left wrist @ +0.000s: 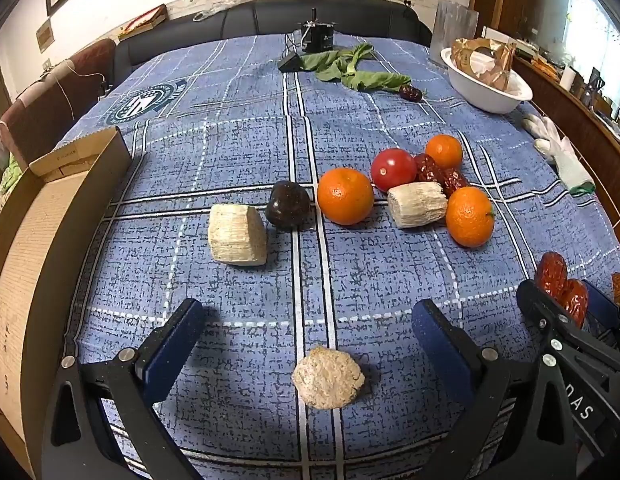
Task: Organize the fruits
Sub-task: 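Grasp the round cookie with the left tool while the right tool grasps a red date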
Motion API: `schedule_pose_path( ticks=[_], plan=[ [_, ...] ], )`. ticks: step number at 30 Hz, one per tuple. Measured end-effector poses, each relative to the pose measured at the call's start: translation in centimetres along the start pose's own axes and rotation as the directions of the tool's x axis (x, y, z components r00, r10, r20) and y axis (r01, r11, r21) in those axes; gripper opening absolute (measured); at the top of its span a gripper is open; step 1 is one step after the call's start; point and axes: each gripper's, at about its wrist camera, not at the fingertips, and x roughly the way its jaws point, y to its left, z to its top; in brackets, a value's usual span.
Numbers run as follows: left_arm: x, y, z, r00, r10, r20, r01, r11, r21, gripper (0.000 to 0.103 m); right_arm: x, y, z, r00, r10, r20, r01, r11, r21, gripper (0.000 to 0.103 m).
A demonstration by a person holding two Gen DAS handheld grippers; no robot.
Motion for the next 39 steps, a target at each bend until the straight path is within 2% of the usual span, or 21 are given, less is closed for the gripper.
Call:
schedule_pose_path(
  ticks=[8,12,14,16,19,23,26,27,30,31,32,34,37,39],
  plan=[
    [-0.1,-0.2,-0.8,1.0,-0.017,-0.008,0.017,0.999,0.029,0.103,-0.2,-0.8,0.1,1.0,0.011,-0.003,-0.011,1.0,-0.001,0.087],
    [-0.5,-0.2,-0.9,0.999,-0.029,-0.018,0.03,0.999,0.034,0.103,0.0,0.2,0.0,1.0,0.012,-0.003,-0.012,1.0,-0.011,0.089],
    [-1.1,0.1,-1.2,0.998,-0.06,-0.018,0.061,0.998,0.019,0.1,-0.1,0.1,-0.1,1.0,0.015,-0.003,-0.015,1.0,-0.014,0.09],
    [-2.9,1.0,-1.5,0.993,-0.117,0.016,0.118,0.993,-0.023,0.096,0.2,0.1,0.1,1.0,0.016,-0.007,-0.017,1.0,-0.019,0.091],
    [-6.8,2.2,-1.4,0.987,-0.091,0.136,0.096,0.995,-0.03,0.095,0.3,0.2,0.2,1.0,0.023,-0.011,-0.024,0.999,-0.028,0.093],
    [-13.7,5.3,-1.3,0.948,0.007,0.319,0.013,0.998,-0.061,0.096,0.3,0.2,0.2,0.998,0.051,-0.023,-0.052,0.997,-0.06,0.097],
    [-18.5,7.6,-1.6,0.889,0.117,0.443,-0.077,0.991,-0.106,0.096,0.2,0.2,0.0,0.997,0.069,-0.03,-0.071,0.993,-0.09,0.097],
    [-20.1,8.5,-2.1,0.861,0.163,0.481,-0.114,0.985,-0.13,0.096,0.2,0.2,0.0,0.997,0.073,-0.038,-0.077,0.991,-0.106,0.097],
    [-21.9,10.1,-2.5,0.829,0.205,0.521,-0.134,0.976,-0.172,0.097,0.1,-0.1,0.3,0.994,0.068,-0.081,-0.076,0.992,-0.101,0.096],
    [-21.9,10.3,-2.5,0.827,0.202,0.525,-0.13,0.977,-0.171,0.097,-0.3,-0.6,0.3,0.992,0.082,-0.092,-0.089,0.993,-0.075,0.095],
    [-21.6,10.6,-2.5,0.831,0.192,0.521,-0.123,0.979,-0.165,0.097,-1.1,-1.3,0.4,0.988,0.131,-0.077,-0.134,0.99,-0.036,0.094],
    [-20.6,10.5,-2.4,0.855,0.167,0.491,-0.104,0.983,-0.152,0.097,-3.2,-2.7,0.4,0.982,0.188,-0.002,-0.188,0.982,0.015,0.094],
    [-17.7,10.1,-2.3,0.902,0.112,0.417,-0.056,0.988,-0.143,0.097,-6.3,-4.7,0.6,0.98,0.176,0.095,-0.179,0.983,0.028,0.094],
    [-16.1,9.4,-2.7,0.92,0.08,0.384,-0.033,0.991,-0.126,0.097,-7.6,-5.9,0.7,0.975,0.179,0.129,-0.185,0.982,0.037,0.095]
  ],
)
